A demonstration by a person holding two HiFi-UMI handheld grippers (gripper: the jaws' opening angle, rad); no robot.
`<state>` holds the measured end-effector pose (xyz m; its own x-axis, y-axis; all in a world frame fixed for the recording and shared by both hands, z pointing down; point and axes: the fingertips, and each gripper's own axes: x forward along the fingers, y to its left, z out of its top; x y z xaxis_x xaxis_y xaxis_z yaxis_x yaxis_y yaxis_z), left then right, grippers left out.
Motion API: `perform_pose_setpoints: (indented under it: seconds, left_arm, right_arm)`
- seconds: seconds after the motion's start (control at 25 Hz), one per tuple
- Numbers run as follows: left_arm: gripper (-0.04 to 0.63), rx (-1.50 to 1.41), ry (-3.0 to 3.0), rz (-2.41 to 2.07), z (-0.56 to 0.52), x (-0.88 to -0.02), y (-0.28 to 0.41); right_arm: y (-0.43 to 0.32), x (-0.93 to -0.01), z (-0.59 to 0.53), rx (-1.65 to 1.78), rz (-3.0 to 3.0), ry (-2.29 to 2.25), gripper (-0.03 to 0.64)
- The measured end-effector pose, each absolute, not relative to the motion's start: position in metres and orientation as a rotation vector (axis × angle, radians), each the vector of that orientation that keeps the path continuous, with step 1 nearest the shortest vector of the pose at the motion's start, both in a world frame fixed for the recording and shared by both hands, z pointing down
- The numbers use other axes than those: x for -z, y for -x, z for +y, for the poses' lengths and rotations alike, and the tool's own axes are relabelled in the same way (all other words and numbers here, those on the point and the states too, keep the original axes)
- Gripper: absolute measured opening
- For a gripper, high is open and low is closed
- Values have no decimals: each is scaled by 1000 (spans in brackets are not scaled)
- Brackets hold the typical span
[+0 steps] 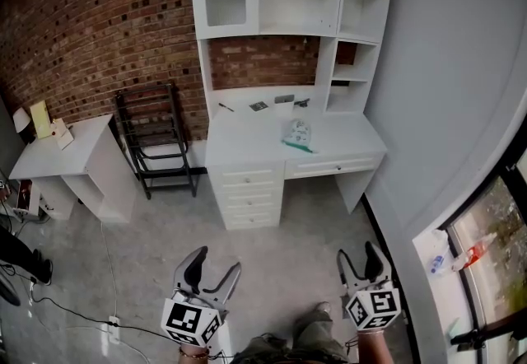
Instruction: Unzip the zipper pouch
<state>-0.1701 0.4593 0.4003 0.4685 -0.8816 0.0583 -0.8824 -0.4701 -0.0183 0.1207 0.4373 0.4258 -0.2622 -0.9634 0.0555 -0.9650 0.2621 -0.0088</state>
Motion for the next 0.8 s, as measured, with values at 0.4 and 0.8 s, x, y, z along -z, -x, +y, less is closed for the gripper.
perform_pose_setpoints:
  seconds: [0.4, 0.8]
  left_arm:
    - [569, -74, -2658, -1549, 457, -407, 169]
    - [568, -38, -2538, -1702, 447, -415, 206]
  right_arm:
    - [-106, -422, 425, -29, -2510, -1876, 572]
    - [-90, -429, 401, -32, -2543, -1753, 569]
